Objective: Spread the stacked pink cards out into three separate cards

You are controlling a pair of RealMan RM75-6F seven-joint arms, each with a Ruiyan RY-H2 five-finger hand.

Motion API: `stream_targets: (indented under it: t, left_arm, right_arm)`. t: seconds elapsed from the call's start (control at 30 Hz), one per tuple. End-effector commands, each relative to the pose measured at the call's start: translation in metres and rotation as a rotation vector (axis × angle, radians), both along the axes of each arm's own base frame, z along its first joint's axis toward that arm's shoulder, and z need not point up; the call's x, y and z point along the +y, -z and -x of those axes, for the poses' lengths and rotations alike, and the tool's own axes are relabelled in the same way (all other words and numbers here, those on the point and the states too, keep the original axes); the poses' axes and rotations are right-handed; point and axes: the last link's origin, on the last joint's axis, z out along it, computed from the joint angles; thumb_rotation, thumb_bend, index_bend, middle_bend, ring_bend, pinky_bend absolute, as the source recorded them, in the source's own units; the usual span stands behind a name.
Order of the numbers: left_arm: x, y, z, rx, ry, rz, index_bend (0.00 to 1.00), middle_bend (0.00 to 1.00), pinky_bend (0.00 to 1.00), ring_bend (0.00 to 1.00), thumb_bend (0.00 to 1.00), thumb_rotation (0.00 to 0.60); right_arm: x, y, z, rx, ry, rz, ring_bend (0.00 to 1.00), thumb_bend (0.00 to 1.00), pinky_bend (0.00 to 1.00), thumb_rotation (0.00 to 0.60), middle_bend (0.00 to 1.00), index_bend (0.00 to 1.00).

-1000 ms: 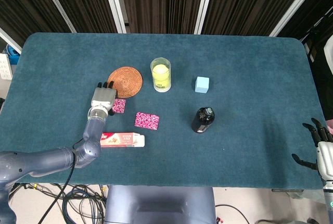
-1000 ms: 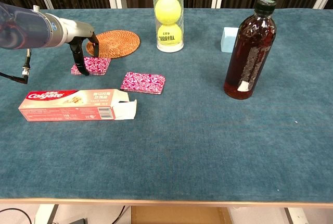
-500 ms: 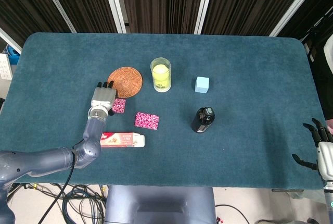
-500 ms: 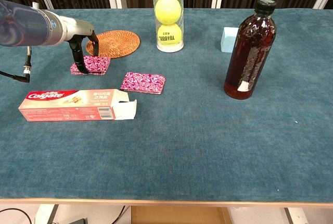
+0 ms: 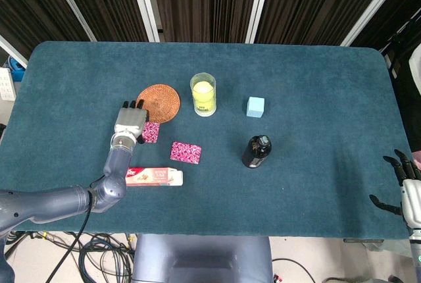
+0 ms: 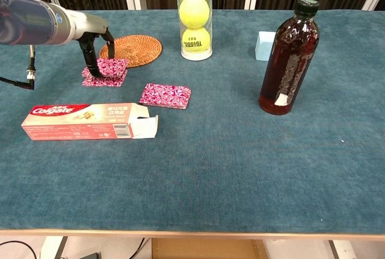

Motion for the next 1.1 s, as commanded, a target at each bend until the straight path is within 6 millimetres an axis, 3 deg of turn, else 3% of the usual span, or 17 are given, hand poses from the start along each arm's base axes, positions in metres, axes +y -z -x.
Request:
stream_targets:
  t: [0.03, 0.3, 0.7, 1.1]
  left_arm:
    - [0.0, -0.002, -0.011, -0.032, 0.008, 0.002, 0.48, 0.11, 0.0, 0.0, 0.26, 0.6]
    - [0.005, 0.001, -0.043, -0.058, 0.027, 0.003, 0.48, 0.11, 0.0, 0.0, 0.26, 0.6]
    - [0.012, 0.034, -0.091, -0.08, 0.055, 0.036, 0.49, 0.11, 0.0, 0.0, 0.26, 0.6]
    - [0.014, 0.061, -0.106, -0.057, 0.052, 0.044, 0.49, 0.11, 0.0, 0.0, 0.26, 0.6]
  right_arm:
    - [0.0, 0.0, 0.0, -0.001, -0.001, 0.0, 0.13, 0.11, 0.24, 0.6, 0.06, 0.18]
    - [0.001, -0.002, 0.001, -0.006, 0.001, 0.003, 0.13, 0.11, 0.24, 0.6, 0.06, 0.18]
    - [0.0, -0.005, 0.004, -0.017, 0.01, 0.011, 0.13, 0.11, 0.24, 0.6, 0.06, 0.18]
    - [0.001, -0.008, 0.007, -0.026, 0.013, 0.02, 0.13, 0.11, 0.24, 0.6, 0.06, 0.18]
